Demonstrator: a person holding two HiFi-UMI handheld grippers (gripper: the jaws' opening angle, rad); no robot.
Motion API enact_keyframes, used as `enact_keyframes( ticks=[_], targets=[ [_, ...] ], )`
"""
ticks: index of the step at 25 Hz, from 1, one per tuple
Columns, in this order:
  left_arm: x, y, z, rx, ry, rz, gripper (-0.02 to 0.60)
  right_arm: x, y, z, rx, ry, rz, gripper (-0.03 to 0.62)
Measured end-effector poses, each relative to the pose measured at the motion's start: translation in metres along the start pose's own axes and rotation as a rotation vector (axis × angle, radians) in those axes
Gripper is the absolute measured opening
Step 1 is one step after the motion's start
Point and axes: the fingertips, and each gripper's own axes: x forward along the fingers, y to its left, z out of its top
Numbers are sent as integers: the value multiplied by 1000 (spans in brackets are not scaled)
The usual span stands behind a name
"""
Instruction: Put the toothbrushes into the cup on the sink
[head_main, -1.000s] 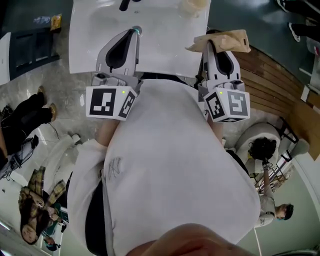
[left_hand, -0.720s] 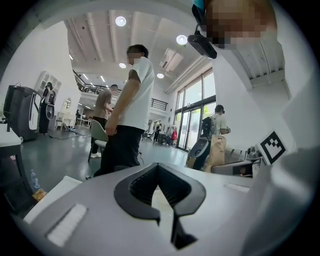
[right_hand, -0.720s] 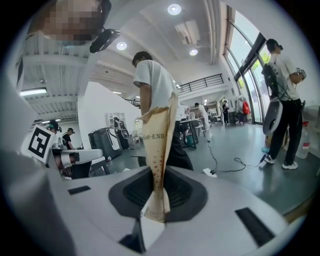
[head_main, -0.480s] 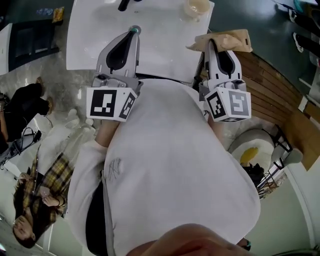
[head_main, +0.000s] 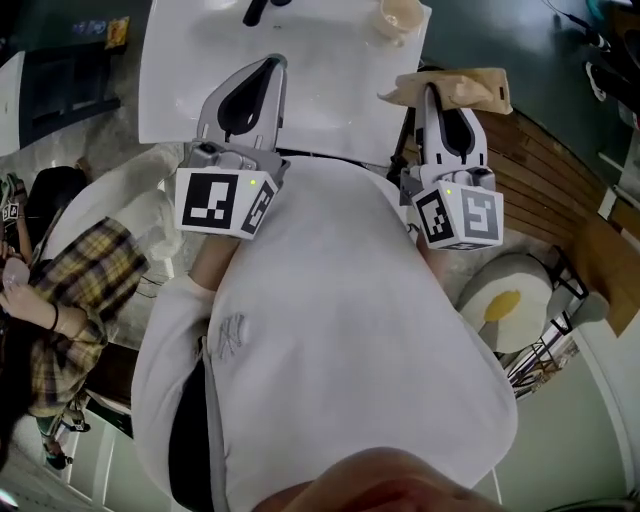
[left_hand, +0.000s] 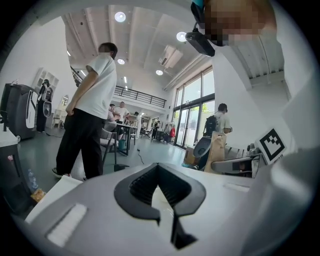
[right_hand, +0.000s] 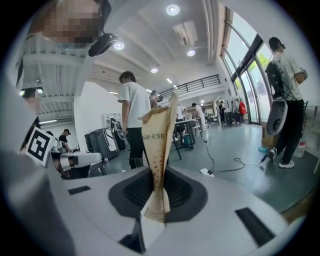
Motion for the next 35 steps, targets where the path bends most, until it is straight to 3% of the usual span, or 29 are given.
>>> enact_keyframes(
  ticks=[7, 12, 16, 35],
  targets=[
    [3, 8, 4, 4, -3, -43, 2, -1, 9, 1, 4, -16, -35, 55],
    [25, -4, 18, 8, 1, -68, 2, -1, -10, 24, 1, -33, -56, 55],
    [18, 6, 9, 1, -1, -77, 1, -2, 2, 20, -10, -66, -68, 55],
    [-5, 27, 3, -11, -11, -20, 2, 9, -13, 55, -87, -184, -107, 55]
  ],
)
